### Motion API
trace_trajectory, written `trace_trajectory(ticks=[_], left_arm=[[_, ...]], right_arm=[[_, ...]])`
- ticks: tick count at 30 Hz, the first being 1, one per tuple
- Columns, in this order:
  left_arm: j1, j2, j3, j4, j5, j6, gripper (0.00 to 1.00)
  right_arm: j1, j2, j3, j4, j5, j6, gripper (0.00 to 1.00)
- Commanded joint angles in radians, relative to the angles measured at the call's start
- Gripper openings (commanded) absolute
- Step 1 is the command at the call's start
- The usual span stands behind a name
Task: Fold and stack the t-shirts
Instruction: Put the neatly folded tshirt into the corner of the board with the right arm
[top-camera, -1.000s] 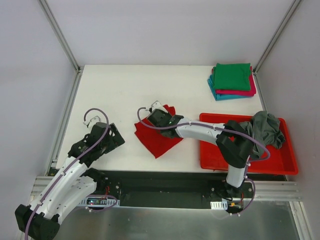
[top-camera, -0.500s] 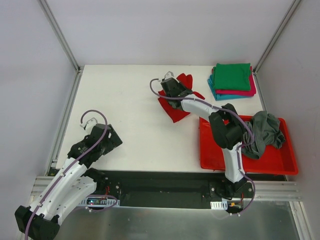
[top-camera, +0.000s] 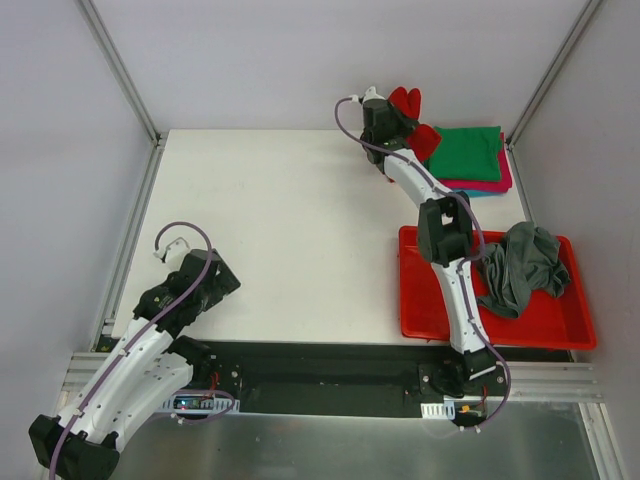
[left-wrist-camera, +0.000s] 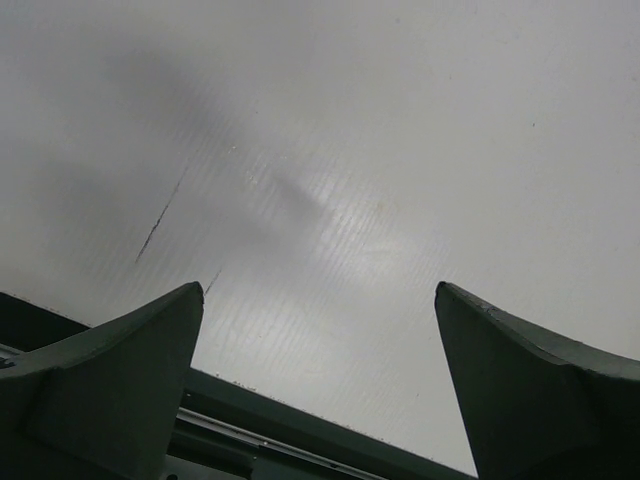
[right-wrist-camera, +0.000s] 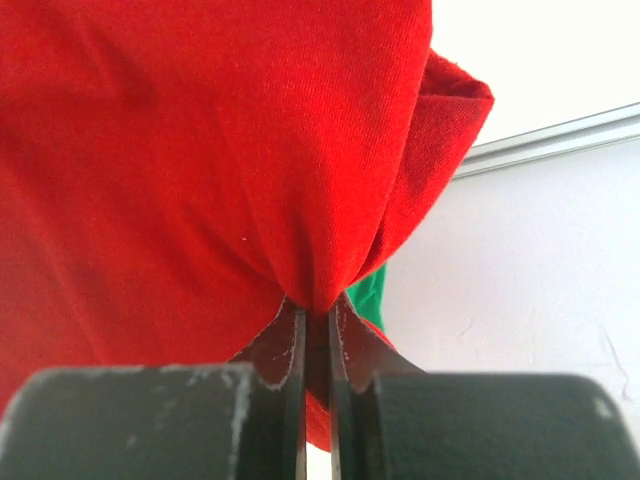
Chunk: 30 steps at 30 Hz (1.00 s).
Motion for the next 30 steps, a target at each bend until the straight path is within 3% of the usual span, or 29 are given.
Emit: trace_trajectory(ticks=[1, 5, 15, 30], left_arm=[[0.006, 0.003, 0.005, -0.039, -0.067, -0.027, 0.99], [0.006, 0.006, 0.013, -0.051, -0.092, -0.039, 0.99], [0.006, 0.020, 0.019, -0.056, -0.100, -0.044, 0.99], [0.006, -0.017, 0.010, -0.061, -0.093, -0.050, 0.99]], right_arm=[[-0.031, 0.074, 0.142, 0.129, 0.026, -0.181, 0.00], [-0.059, 0.080, 0.153, 0.180, 0.022, -0.237, 0.01], [-0.083, -0.037, 0.081, 0.174, 0.040, -0.206, 0.00], [-0.106, -0.146, 0.110, 0.131, 0.120, -0.149, 0.00]])
